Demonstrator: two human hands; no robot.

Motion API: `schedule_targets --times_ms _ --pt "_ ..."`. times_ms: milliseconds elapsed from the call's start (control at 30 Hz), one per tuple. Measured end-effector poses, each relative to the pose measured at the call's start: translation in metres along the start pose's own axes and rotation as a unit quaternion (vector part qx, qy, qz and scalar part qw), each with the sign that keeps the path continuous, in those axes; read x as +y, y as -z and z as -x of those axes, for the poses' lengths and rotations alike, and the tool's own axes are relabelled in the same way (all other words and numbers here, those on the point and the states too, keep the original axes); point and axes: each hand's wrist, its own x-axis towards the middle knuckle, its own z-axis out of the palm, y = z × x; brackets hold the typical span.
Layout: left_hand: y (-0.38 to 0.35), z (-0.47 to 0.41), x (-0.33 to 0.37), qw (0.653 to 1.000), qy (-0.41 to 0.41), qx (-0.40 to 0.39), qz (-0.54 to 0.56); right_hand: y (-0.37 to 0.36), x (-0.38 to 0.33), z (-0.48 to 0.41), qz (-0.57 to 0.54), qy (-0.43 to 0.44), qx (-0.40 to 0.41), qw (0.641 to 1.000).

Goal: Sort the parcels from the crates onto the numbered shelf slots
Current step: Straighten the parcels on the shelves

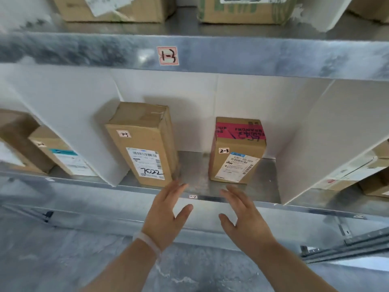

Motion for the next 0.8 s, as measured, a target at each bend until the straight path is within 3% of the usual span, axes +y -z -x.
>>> schedule_targets --times_ms 200,300,400,633,800 --pt "0.050 0.020 -0.033 0.994 0.080 0.073 -0.016 -0.020 -0.042 -0.025 -0.010 0.054 -0.063 0.996" --pt "0.074 0.014 -0.053 0.994 0.070 0.077 -0.026 -0.032 -0.064 -0.044 -0.001 0.066 -0.077 0.995" --pt "0.091 -0.002 -0.074 0.997 0.041 0.050 -0.028 -0.045 -0.087 -0.065 0.010 0.061 -0.084 0.995" --pt "0.097 -0.045 -0.112 0.997 -0.003 -0.078 0.024 -0.072 -0.110 -0.093 0.004 0.005 -0.007 1.000" --pt "0.087 -0.070 -0.120 0.992 -0.044 -0.106 0.056 -0.077 -0.107 -0.104 0.005 -0.054 0.019 0.998"
